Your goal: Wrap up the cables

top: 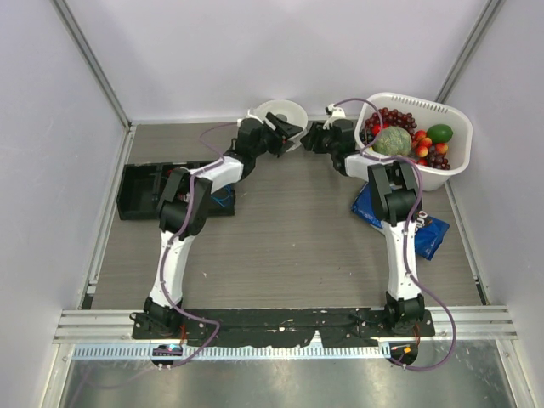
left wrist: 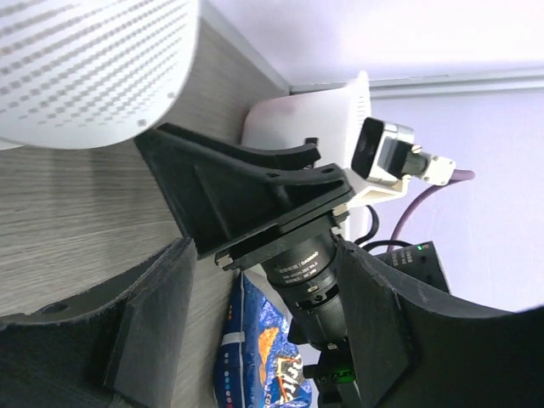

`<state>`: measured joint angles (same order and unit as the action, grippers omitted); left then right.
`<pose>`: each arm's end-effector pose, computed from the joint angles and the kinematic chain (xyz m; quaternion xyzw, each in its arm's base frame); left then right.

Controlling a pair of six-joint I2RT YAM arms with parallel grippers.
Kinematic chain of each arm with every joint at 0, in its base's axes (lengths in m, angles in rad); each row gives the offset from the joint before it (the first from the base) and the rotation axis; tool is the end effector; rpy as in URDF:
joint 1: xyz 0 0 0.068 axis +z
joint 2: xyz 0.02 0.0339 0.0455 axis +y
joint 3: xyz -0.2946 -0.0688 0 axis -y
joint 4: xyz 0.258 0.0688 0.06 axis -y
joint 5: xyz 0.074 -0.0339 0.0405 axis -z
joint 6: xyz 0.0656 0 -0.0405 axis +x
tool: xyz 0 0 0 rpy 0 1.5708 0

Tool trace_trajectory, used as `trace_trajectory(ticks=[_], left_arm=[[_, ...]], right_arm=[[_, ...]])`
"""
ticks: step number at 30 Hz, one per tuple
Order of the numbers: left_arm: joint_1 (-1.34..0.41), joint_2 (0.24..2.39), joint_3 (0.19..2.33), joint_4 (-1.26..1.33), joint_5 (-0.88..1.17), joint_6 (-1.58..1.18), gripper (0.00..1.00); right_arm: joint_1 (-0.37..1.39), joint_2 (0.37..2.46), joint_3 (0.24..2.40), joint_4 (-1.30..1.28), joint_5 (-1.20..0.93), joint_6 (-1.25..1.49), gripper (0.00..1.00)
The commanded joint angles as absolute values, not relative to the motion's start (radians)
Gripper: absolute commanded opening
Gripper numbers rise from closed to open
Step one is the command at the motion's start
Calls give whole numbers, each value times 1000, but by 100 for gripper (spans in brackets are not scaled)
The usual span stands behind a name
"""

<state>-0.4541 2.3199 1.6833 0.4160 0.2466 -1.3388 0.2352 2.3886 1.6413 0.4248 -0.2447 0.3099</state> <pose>0.5304 -0.2767 0.1940 -0.2622 0.7331 -0.5444 0.3123 0.5754 0.1542 0.1400 -0.0412 0.8075 0.2515 0.5320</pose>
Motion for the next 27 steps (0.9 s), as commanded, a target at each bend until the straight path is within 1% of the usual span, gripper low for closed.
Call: trace_trajectory(ticks=[1, 5, 7, 8, 10, 12, 15, 19, 21, 24, 25, 27], left_arm=[[-448, 2181, 1732, 364, 253, -1191, 70], [-434, 2112, 1750, 273, 278, -1097, 72], [-428, 2080, 1767, 195, 290, -1045, 78], [-423, 2065, 1775, 157, 298, -1019, 84], [-414, 2036, 1795, 80, 320, -964, 89], [-399, 2004, 1810, 13, 354, -905, 100], [-368, 1965, 1883, -176, 414, -761, 100], [-304, 1992, 2145, -539, 511, -591, 100], [-232, 2006, 2239, -644, 587, -581, 99], [-144, 1941, 2192, -629, 638, -537, 100], [-127, 1925, 2192, -664, 629, -491, 100], [-114, 1917, 2248, -817, 550, -346, 100]], right_arm=[[235, 2231, 1591, 434, -226, 261, 56], [235, 2149, 1536, 404, -227, 241, 62], [235, 2090, 1502, 390, -233, 232, 66], [235, 2074, 1482, 376, -239, 224, 69], [235, 2027, 1457, 355, -244, 210, 73], [235, 1977, 1437, 331, -252, 198, 77], [235, 1880, 1405, 305, -267, 173, 79], [235, 1763, 1416, 218, -290, 100, 80], [230, 1711, 1451, 132, -302, 71, 81], [206, 1626, 1468, 30, -319, 66, 81], [198, 1612, 1468, 12, -334, 63, 81], [172, 1566, 1454, -50, -336, 69, 81]])
